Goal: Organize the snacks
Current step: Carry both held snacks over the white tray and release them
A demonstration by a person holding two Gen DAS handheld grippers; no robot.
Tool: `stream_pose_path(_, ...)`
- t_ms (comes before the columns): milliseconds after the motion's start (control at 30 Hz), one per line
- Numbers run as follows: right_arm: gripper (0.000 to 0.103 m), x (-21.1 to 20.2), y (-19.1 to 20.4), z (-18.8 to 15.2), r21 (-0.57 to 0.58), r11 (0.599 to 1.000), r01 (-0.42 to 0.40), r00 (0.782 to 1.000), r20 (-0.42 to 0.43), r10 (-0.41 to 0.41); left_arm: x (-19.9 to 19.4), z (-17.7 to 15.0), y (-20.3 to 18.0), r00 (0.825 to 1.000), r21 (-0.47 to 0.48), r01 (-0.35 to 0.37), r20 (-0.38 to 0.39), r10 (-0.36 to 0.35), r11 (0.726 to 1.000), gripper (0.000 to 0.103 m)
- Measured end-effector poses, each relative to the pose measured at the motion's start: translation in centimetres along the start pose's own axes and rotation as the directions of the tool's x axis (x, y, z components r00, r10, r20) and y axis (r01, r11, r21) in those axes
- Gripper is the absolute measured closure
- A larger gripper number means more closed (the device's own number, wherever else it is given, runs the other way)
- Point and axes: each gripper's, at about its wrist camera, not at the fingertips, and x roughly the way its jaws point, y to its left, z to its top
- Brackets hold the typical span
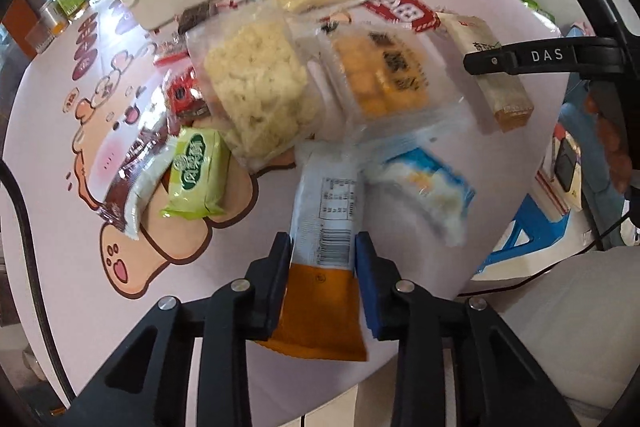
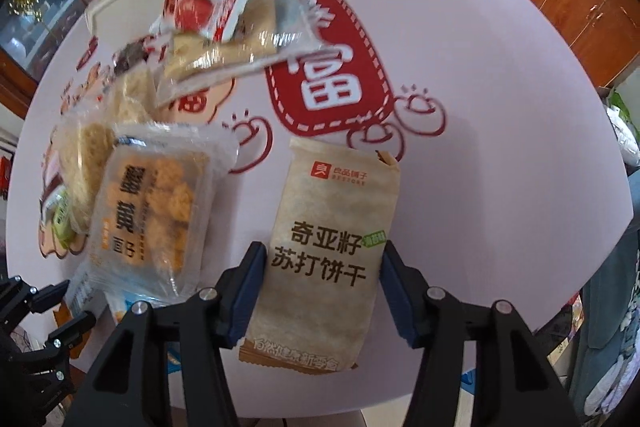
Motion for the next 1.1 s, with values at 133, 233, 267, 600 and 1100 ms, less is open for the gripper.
stream_pose_path(133, 0.046, -2.2, -1.5, 0.4, 0.019, 0.999, -0.031, 0.999, 0.039, 0.030, -1.8, 0.0, 0.1, 0.999, -0.011, 0.013, 0.032, -0.013, 1.000, 0.073)
stream_pose_path(233, 0.046, -3.2, -1.2, 0.9, 0.019, 0.998, -0.062, 0.996, 0.062, 0.060, -3.0, 0.1, 0.3, 0.998, -0.037, 0.030, 0.047, -0.029, 0.999, 0.073)
stream_pose_path(267, 0.046, -3.6, -1.0, 1.0, 0.018, 0.997, -0.074, 0.995, 0.072, 0.072, -3.5, 0.2, 0.5, 0.998, -0.043, 0.036, 0.053, -0.033, 0.998, 0.073)
stream_pose_path(600, 0.046, -6.6, 0.7, 2.5, -0.022, 0.987, -0.158, 0.975, 0.155, 0.159, -8.1, 2.1, 0.7, 0.990, -0.052, 0.022, 0.139, -0.014, 0.998, 0.073)
stream_pose_path(1100, 0.046, -10.1, 1.5, 6.7, -0.088, 0.970, -0.228, 0.931, 0.270, 0.244, -16.6, 12.1, 1.0, 0.916, -0.075, -0.057, 0.392, 0.082, 0.996, 0.073)
